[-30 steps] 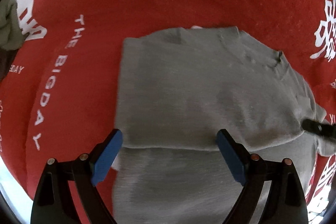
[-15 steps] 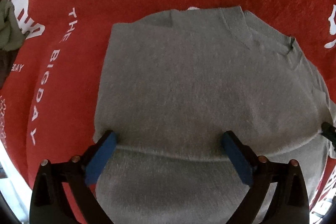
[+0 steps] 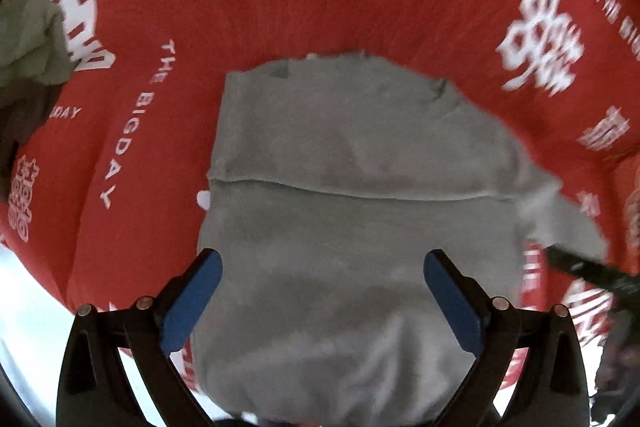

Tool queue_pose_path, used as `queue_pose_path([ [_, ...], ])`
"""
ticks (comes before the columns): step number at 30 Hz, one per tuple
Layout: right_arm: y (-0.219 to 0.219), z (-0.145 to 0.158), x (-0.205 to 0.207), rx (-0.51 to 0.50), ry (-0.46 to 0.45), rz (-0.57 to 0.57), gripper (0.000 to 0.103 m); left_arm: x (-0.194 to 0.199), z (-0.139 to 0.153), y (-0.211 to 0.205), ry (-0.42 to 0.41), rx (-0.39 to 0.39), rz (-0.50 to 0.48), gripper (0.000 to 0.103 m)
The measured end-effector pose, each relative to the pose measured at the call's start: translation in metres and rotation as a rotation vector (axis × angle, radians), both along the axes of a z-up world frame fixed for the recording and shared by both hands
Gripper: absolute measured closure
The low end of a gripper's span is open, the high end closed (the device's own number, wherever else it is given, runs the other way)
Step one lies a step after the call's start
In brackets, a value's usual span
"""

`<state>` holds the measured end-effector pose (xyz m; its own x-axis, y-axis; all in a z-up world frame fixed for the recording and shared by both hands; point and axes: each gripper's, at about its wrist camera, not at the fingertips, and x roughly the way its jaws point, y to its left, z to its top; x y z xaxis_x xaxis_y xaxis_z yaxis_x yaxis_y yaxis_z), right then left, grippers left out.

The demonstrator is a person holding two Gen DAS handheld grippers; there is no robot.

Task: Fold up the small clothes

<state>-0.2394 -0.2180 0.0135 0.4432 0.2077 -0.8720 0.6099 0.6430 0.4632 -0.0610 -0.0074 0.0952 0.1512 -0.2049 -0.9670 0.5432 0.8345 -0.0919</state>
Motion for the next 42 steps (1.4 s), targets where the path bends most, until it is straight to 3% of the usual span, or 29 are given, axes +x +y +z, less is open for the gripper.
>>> queue_pose_path([
  [6,0.035,0.051,-0.001,-0.063,-0.024,0.089,0.021,-0.028,0.074,0.026,-0.016,-0.079,0.014,0.001],
  [9,0.051,0.08,-0.001,-0.111,-0.054,0.148,0.016,-0.045,0.093,0.033,-0.016,-0.05,-0.041,0.001],
  [12,0.067,0.094,-0.001,-0.075,-0.06,0.184,0.016,-0.062,0.107,0.047,-0.047,-0.035,-0.083,0.001],
  [18,0.089,0.105,-0.013,-0.069,-0.043,0.096,0.016,-0.087,0.124,0.084,-0.071,-0.036,-0.12,0.001],
  [20,0.096,0.109,-0.023,-0.076,-0.029,0.055,0.016,-0.093,0.13,0.101,-0.066,-0.057,-0.121,0.001],
  [24,0.116,0.123,-0.035,-0.102,-0.027,0.006,0.016,-0.102,0.147,0.136,-0.137,-0.121,-0.077,0.001],
  [28,0.138,0.14,-0.046,-0.127,-0.063,-0.032,0.016,-0.112,0.162,0.153,-0.125,-0.145,-0.121,0.001],
  [32,0.16,0.155,-0.05,-0.178,-0.074,-0.034,0.016,-0.123,0.171,0.157,-0.103,-0.127,-0.092,0.001],
  [36,0.17,0.155,-0.042,-0.147,-0.095,0.001,0.016,-0.117,0.179,0.142,-0.154,-0.083,-0.057,0.001],
  [39,0.165,0.155,-0.04,-0.114,-0.106,0.011,0.016,-0.11,0.179,0.127,-0.125,-0.092,0.01,0.001],
  [42,0.146,0.16,-0.046,-0.105,-0.118,0.01,0.016,-0.115,0.178,0.109,-0.124,-0.078,0.013,0.001],
])
